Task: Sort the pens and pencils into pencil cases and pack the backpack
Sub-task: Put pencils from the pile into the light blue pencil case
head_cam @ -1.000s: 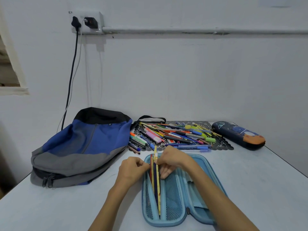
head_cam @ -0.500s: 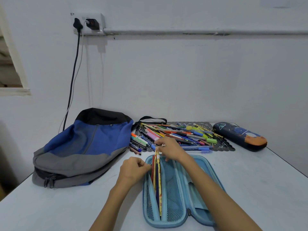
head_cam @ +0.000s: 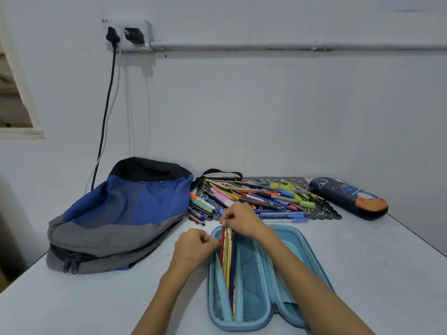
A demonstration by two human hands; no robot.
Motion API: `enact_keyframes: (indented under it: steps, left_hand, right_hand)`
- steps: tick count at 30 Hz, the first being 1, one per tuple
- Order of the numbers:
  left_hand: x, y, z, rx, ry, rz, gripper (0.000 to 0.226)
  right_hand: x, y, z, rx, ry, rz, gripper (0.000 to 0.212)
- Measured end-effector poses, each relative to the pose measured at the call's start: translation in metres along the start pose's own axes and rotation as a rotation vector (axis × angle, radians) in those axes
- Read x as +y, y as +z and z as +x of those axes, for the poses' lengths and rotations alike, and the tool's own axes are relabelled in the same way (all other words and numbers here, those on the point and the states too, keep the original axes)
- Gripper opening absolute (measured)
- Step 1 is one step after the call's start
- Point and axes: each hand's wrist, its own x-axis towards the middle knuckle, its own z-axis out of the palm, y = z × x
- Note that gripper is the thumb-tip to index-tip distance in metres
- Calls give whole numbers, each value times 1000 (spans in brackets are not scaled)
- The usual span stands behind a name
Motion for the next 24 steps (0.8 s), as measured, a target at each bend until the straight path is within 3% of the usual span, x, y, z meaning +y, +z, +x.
enact_keyframes:
  steps: [9, 17, 24]
  left_hand:
    - [1, 3, 1, 24, 15, 41, 21]
    - [9, 9, 9, 28, 104, 272, 14]
    - [9, 11, 15, 12, 152, 369, 27]
  right_hand:
    - [6, 3, -8, -8, 6, 95, 14]
    - [11, 9, -10, 38, 41, 130, 11]
    - [14, 7, -9, -7, 104, 262, 8]
